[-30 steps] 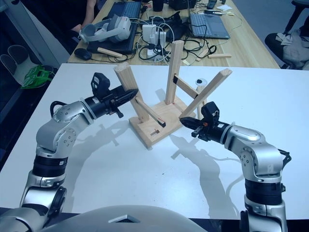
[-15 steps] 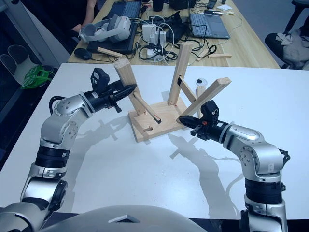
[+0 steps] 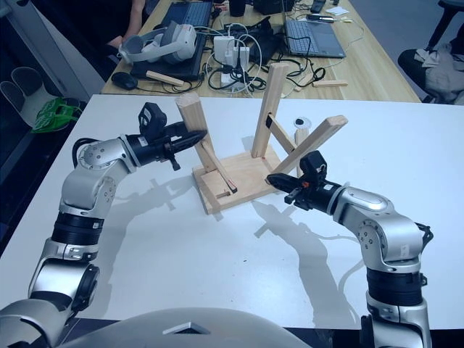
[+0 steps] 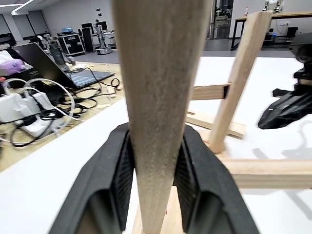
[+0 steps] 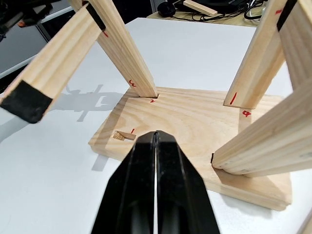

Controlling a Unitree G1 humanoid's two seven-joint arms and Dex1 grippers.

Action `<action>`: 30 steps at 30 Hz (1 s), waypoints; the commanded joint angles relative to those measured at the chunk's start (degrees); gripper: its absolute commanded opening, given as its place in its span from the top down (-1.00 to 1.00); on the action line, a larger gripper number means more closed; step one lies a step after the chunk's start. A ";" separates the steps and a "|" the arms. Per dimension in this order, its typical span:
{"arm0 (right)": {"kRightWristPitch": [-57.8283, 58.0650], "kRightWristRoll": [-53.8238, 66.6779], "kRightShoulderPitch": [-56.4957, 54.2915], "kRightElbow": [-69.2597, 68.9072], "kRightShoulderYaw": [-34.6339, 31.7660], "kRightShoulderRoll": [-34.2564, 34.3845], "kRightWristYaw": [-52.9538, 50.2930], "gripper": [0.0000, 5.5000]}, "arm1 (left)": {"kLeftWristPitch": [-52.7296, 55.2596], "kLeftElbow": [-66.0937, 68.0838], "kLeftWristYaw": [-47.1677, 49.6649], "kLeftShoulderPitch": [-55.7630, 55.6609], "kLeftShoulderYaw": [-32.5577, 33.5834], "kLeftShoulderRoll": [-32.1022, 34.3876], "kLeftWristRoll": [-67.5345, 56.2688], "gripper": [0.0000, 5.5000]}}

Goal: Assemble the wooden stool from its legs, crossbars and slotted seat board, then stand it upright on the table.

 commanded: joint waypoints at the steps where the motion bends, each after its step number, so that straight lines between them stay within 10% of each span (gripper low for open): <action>1: -0.69 0.47 -0.26 0.46 0.13 -0.36 -0.61 1.00 | 3.18 -1.89 -1.70 0.87 -0.55 1.04 -1.22 0.63; 30: -5.12 -0.02 -2.53 4.08 -0.69 0.38 -4.12 1.00 | 23.72 -1.64 17.46 3.05 -0.23 0.47 0.46 0.63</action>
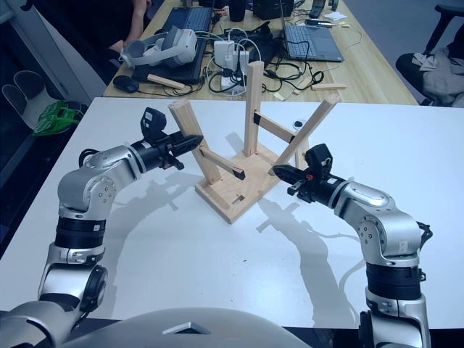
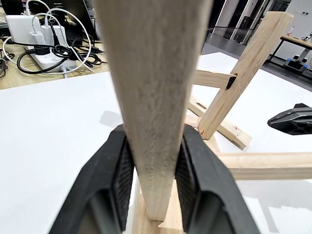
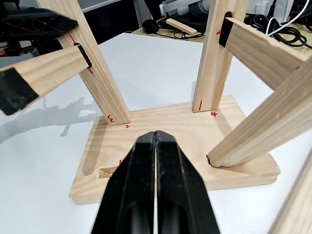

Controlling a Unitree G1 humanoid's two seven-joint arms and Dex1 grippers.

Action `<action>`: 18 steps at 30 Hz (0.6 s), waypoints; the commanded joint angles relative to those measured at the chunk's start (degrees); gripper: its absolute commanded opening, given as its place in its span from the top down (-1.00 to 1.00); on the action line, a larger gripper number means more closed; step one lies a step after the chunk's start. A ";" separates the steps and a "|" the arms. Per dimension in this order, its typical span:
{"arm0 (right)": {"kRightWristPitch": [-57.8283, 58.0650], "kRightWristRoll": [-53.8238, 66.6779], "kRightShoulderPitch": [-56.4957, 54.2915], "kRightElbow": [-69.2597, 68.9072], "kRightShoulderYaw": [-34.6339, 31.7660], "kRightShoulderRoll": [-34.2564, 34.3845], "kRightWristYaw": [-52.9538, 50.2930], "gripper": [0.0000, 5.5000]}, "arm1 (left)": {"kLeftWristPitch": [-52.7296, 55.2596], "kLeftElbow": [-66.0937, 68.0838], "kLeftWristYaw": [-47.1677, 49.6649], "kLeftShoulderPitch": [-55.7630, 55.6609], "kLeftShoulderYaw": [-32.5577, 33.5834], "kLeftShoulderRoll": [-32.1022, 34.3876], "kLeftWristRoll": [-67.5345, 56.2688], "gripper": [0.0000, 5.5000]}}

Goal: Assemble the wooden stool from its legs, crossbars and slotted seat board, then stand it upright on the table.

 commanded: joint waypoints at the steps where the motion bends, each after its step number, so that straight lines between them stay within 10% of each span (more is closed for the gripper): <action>1: -0.82 0.14 -1.00 0.33 -0.53 0.32 -1.00 1.00 | -2.59 1.88 0.38 3.06 -5.84 4.83 7.99 0.63; 18: -4.06 -0.59 1.30 0.71 1.31 1.36 -1.83 1.00 | -9.24 -4.63 8.01 1.29 3.89 -5.61 0.42 0.44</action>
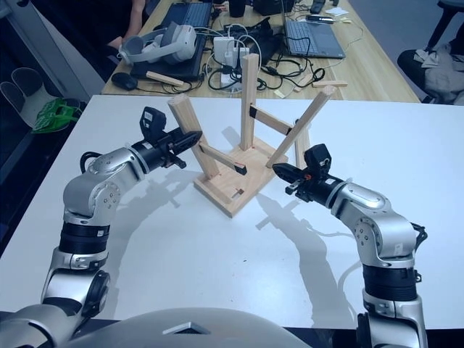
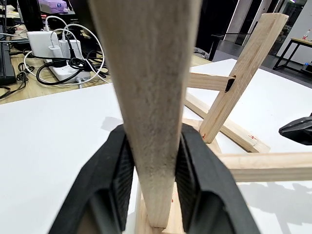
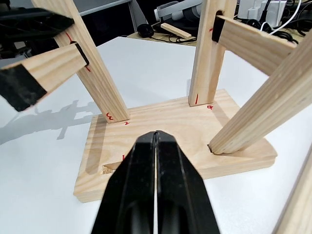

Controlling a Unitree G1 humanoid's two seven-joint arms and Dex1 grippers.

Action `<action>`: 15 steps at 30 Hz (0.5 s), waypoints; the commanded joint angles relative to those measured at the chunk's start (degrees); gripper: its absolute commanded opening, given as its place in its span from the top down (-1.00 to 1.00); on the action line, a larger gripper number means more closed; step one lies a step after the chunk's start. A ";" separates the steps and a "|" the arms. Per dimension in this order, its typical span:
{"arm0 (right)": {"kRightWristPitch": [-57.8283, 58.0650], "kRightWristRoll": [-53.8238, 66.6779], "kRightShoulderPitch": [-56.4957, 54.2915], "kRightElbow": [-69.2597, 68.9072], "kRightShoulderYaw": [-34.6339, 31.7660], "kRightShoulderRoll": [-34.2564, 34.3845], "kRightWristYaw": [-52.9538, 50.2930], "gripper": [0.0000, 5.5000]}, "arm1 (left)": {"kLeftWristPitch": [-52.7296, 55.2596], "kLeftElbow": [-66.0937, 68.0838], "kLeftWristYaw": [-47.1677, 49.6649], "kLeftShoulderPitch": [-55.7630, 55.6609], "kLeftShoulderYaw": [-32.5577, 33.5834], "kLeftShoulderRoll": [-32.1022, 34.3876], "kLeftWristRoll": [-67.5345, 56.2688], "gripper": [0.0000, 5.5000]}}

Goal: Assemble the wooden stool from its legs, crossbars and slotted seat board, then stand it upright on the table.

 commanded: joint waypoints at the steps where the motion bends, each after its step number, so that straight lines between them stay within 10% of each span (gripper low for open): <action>1: -0.57 -0.03 0.39 0.50 -0.06 0.19 -0.29 1.00 | -4.40 -2.34 3.08 -2.11 4.59 -3.19 -1.38 0.36; 8: -1.97 -2.93 -0.62 4.47 -2.38 -0.43 -3.94 1.00 | -6.98 -7.56 2.81 -1.96 5.93 -5.60 -4.86 -0.01; 15: 0.21 -9.80 -2.73 13.05 -2.51 -3.43 -9.44 0.58 | 3.27 -11.30 4.84 3.44 6.15 -6.59 -12.93 -0.38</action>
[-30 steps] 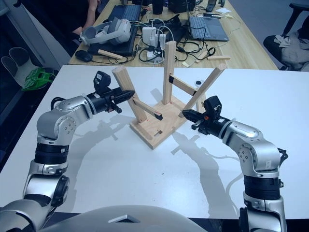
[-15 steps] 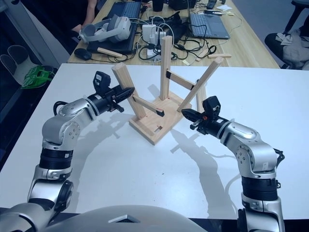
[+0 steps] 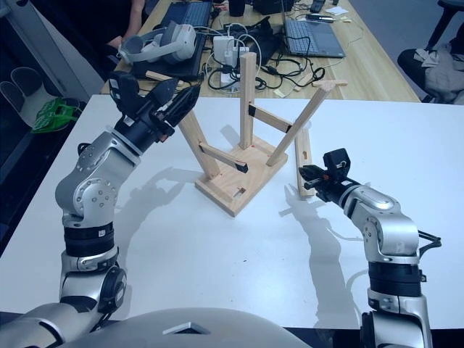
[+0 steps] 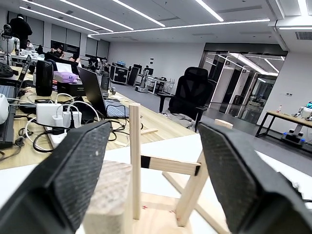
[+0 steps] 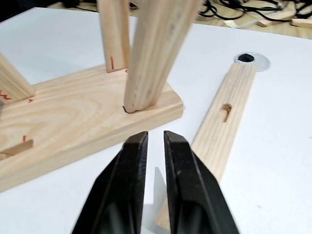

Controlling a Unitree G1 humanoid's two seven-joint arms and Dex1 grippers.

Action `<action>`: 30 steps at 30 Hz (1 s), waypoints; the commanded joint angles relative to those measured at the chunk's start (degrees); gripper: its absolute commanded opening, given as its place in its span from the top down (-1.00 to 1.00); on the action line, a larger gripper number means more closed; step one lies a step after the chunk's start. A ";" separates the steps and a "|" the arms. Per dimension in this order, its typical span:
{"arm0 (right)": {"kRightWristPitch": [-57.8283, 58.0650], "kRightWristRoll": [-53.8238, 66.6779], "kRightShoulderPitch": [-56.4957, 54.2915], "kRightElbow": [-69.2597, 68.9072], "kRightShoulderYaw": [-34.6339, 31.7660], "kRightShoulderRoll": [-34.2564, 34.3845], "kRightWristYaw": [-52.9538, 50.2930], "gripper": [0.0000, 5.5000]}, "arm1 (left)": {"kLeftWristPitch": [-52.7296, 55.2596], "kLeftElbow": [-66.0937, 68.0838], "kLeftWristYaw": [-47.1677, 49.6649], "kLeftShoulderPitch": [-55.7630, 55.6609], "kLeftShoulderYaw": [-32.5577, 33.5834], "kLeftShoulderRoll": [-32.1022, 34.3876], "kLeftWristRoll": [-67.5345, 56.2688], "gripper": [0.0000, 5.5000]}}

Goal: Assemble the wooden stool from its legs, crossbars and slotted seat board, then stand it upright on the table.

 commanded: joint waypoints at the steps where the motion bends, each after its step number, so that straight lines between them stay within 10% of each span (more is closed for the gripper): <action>1: 1.59 -1.86 -2.02 3.07 -0.34 -1.34 -1.38 0.50 | 6.72 -1.79 1.09 3.72 -0.95 -0.48 -4.07 -0.45; 9: 2.91 -4.93 -8.91 11.89 1.24 -0.78 -3.41 -0.03 | 7.77 -4.32 2.66 3.29 -0.71 0.11 -7.43 -0.87; 25: 19.11 -11.19 -26.50 29.07 6.31 5.22 -10.09 -0.92 | -0.67 -5.42 7.44 3.29 0.74 -5.29 -7.56 -0.87; 30: 22.45 -13.29 -30.23 34.37 10.90 3.41 -6.70 -0.92 | -5.17 -3.55 8.89 2.98 0.89 -7.40 -5.53 -0.87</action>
